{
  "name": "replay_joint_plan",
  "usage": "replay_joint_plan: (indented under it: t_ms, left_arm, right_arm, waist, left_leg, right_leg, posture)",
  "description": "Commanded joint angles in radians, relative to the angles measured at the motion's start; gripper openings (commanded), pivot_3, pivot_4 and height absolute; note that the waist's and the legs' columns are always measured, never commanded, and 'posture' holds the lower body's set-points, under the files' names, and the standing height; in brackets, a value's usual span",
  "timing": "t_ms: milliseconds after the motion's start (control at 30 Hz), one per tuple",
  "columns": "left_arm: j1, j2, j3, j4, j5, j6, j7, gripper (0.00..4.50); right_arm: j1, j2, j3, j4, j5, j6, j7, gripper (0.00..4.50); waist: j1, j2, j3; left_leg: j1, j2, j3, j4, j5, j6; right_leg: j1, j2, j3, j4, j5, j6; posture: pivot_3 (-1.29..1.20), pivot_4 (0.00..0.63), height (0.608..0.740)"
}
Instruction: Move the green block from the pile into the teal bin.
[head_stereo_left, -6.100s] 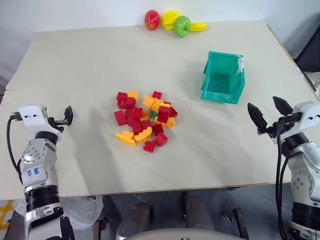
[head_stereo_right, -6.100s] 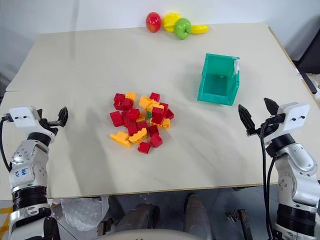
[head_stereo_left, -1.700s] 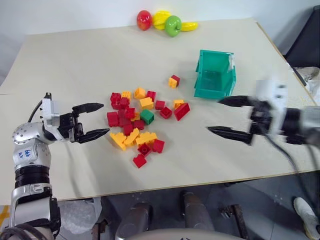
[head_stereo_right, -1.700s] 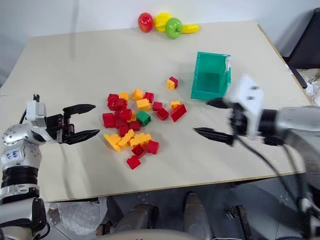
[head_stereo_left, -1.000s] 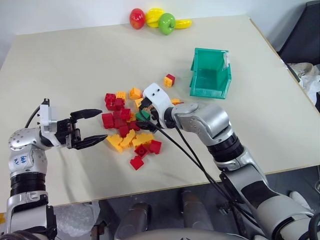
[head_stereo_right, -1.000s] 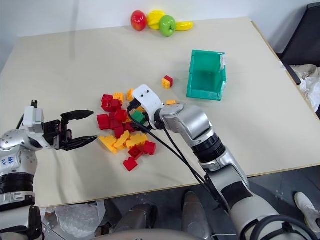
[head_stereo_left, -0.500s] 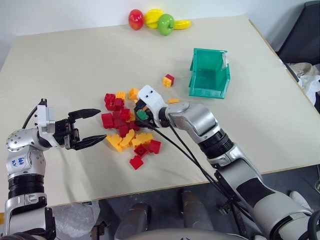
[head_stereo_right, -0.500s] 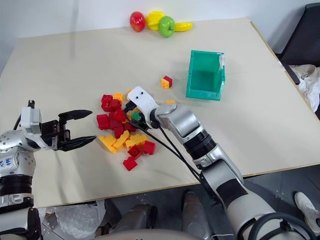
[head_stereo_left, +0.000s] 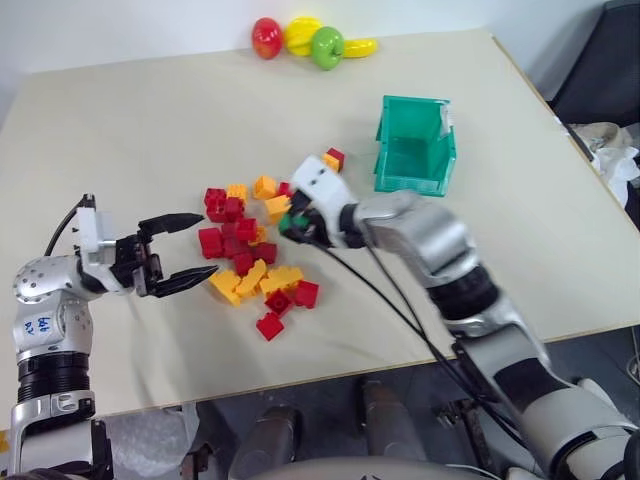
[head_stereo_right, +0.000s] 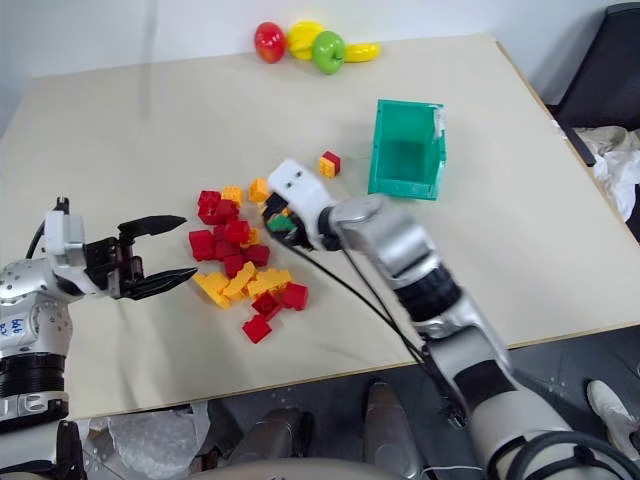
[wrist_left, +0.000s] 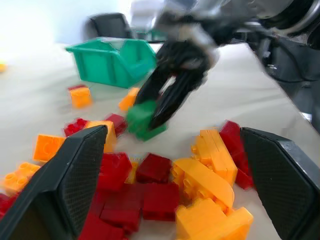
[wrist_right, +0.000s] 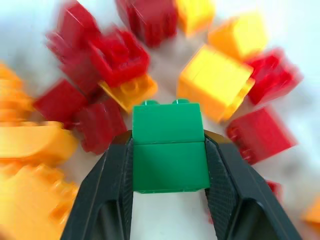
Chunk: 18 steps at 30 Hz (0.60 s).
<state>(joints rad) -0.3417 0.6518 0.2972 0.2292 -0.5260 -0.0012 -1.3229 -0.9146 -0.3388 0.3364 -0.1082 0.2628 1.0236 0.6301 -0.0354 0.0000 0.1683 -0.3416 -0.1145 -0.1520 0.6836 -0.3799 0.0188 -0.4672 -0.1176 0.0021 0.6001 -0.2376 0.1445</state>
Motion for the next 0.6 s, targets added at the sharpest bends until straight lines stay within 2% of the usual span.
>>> replay_joint_plan:
  t_ms: [33, 200, 300, 400, 500, 567, 600]
  left_arm:
    - [0.0, -0.051, -0.056, -0.142, 0.036, 0.046, 0.149, 4.5]
    - [-0.016, -0.115, -0.099, -0.218, 0.073, 0.091, 0.309, 4.5]
    - [-0.037, -0.151, -0.129, -0.242, 0.097, 0.112, 0.394, 4.5]
    - [-0.061, -0.176, -0.161, -0.259, 0.131, 0.143, 0.471, 4.5]
    - [-0.098, -0.202, -0.193, -0.266, 0.15, 0.172, 0.526, 4.5]
    - [-0.126, -0.222, -0.217, -0.261, 0.165, 0.186, 0.554, 4.5]
    - [-0.145, -0.224, -0.241, -0.256, 0.186, 0.194, 0.562, 4.5]
  right_arm:
    - [0.023, -0.135, -0.098, -0.14, 0.017, -0.092, 0.084, 1.5]
    - [0.02, -0.271, -0.138, -0.05, -0.045, -0.184, 0.09, 1.5]
    - [-0.021, -0.335, -0.164, 0.116, -0.096, -0.321, 0.109, 1.5]
    - [-0.08, -0.351, -0.16, 0.311, -0.139, -0.463, 0.132, 1.5]
    - [-0.158, -0.321, -0.157, 0.531, -0.178, -0.594, 0.132, 1.5]
    - [-0.209, -0.296, -0.147, 0.688, -0.213, -0.687, 0.126, 2.26]
    - [-0.244, -0.279, -0.147, 0.788, -0.235, -0.732, 0.104, 2.45]
  waist:
    - [0.01, 0.0, 0.0]
    - [0.005, 0.0, 0.0]
    - [0.007, 0.0, 0.0]
    - [0.009, 0.0, 0.0]
    - [0.008, 0.0, 0.0]
    - [0.008, 0.0, 0.0]
    - [0.008, 0.0, 0.0]
  left_leg:
    - [0.0, 0.0, 0.0, 0.0, 0.0, 0.0]
    - [0.0, 0.003, 0.005, 0.0, -0.001, 0.0]
    - [0.002, 0.005, 0.01, -0.001, -0.001, -0.001]
    - [0.002, 0.005, 0.012, 0.0, -0.001, -0.001]
    - [0.003, 0.005, 0.013, 0.0, -0.001, -0.001]
    - [0.003, 0.005, 0.013, 0.0, -0.001, -0.001]
    - [0.003, 0.005, 0.013, 0.0, -0.001, -0.001]
  right_leg:
    - [0.0, 0.0, 0.0, -0.001, 0.0, 0.0]
    - [0.001, 0.002, 0.001, -0.005, 0.001, 0.002]
    - [0.001, 0.003, 0.004, -0.004, 0.002, 0.001]
    - [0.001, 0.003, 0.005, -0.005, 0.003, 0.001]
    - [0.001, 0.004, 0.006, -0.005, 0.004, 0.001]
    - [0.001, 0.003, 0.006, -0.006, 0.004, 0.001]
    - [0.001, 0.003, 0.006, -0.006, 0.004, 0.001]
  posture:
    - [0.0, 0.15, 0.74]
    - [0.0, 0.15, 0.74]
    - [0.0, 0.15, 0.74]
    - [0.0, 0.15, 0.74]
    - [0.0, 0.15, 0.74]
    - [0.0, 0.15, 0.74]
    - [0.0, 0.15, 0.74]
